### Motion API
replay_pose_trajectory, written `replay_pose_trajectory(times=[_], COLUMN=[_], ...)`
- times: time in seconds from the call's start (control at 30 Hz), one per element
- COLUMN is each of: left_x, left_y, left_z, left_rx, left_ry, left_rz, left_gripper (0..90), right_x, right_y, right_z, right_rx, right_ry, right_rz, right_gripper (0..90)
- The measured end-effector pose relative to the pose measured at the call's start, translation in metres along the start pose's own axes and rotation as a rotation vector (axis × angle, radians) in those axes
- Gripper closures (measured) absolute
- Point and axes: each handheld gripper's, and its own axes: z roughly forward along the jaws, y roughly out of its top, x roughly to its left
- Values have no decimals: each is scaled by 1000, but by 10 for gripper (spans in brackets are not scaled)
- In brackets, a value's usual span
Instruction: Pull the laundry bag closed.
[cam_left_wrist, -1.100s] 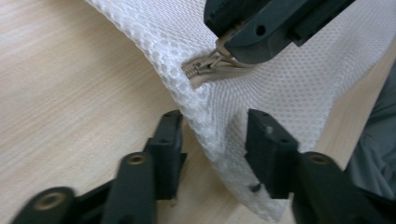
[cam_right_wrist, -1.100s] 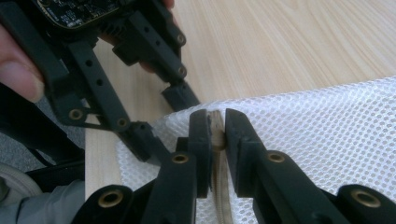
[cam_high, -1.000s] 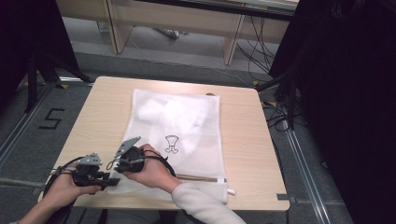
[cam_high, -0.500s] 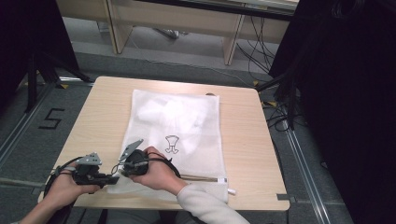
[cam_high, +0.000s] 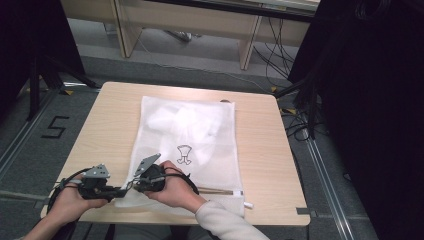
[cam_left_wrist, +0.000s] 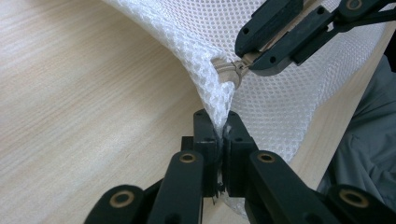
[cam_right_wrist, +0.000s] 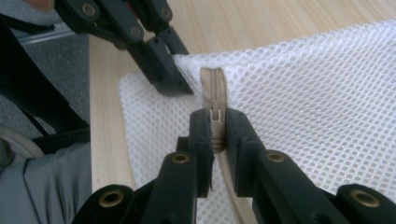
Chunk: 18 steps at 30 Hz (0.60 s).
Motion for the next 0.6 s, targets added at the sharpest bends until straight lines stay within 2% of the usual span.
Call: replay_pose_trajectory(times=[0.03,0.07,0.1,0.13,0.3,0.33,0.43,0.57,0.6], left_x=[0,1,1,1,1,1,1,2,1], left_y=[0,0,0,0,0,0,0,0,0], left_z=[0,-1,-1,-1,-1,-1,-2,-2,-2], left_rx=[4,-2,-3,-1,-9,-8,-9,-8,-10], left_ry=[1,-6,4,2,-6,-7,-3,-4,-9], left_rz=[4,12,12,12,9,9,11,15,12], left_gripper=[859,859,859,859,859,859,859,859,859], right_x=[0,2,2,1,-1,0,-1,-1,-2], right_y=[0,-1,-1,-1,-4,-5,-6,-7,-8], right_z=[0,-1,-1,-1,-3,-3,-3,-3,-3], right_rx=[0,5,5,3,8,7,9,12,13], right_ry=[0,-1,-1,1,10,7,7,17,17], right_rz=[0,30,30,17,15,34,18,44,21], right_gripper=[824,824,824,824,824,824,824,824,824])
